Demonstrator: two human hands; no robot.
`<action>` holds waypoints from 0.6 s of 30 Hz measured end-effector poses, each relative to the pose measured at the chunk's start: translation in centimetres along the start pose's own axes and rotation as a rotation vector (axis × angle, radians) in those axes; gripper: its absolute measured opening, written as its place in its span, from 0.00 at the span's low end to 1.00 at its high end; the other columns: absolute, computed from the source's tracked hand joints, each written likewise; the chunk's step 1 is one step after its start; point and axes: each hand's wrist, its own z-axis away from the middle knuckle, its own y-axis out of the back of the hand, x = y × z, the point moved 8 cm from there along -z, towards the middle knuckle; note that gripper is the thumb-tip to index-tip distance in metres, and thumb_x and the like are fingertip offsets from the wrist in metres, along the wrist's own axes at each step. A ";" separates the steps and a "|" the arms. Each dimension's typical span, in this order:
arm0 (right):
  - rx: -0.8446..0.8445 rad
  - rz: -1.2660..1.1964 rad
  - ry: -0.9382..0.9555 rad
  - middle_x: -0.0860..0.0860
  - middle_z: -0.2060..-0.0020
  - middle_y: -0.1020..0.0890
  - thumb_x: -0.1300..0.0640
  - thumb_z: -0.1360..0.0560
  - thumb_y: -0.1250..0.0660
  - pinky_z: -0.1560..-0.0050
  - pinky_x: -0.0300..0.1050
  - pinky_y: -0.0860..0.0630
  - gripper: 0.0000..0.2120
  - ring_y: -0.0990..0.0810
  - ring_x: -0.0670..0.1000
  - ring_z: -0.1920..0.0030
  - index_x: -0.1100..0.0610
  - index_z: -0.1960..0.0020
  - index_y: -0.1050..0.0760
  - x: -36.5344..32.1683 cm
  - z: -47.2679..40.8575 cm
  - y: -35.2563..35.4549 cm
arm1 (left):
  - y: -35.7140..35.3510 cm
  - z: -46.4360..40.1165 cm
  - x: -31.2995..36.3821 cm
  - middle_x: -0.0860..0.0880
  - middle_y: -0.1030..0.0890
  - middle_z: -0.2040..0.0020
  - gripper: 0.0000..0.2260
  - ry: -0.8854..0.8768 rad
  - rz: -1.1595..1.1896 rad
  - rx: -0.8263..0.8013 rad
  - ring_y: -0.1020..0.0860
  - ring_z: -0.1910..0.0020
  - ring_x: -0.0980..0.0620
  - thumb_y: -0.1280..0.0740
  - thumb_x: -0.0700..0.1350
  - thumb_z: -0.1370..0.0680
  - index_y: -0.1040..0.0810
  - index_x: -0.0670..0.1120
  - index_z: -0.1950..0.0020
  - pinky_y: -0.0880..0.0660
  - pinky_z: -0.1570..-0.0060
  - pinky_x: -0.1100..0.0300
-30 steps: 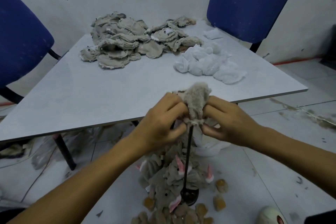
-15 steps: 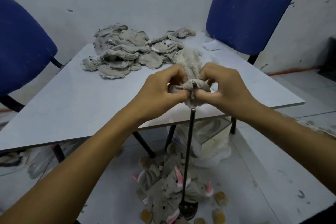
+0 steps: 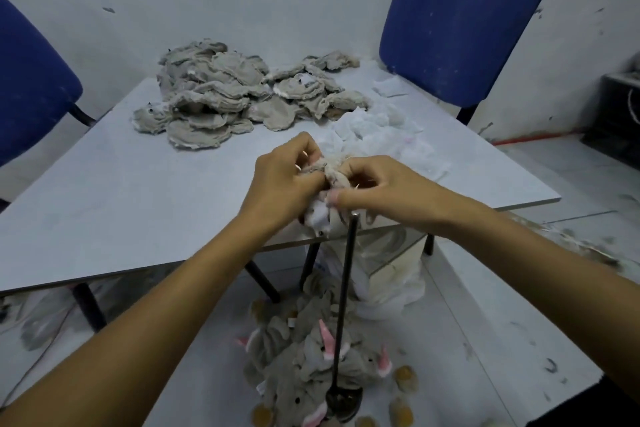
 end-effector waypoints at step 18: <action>0.253 0.276 0.143 0.45 0.72 0.31 0.62 0.29 0.30 0.67 0.41 0.39 0.17 0.34 0.44 0.68 0.49 0.67 0.36 -0.1 1.5 1.7 | -3.4 2.2 0.2 0.50 0.22 0.61 0.08 0.173 0.282 -0.645 0.27 0.60 0.54 0.33 0.43 0.28 0.22 0.40 0.54 0.32 0.54 0.54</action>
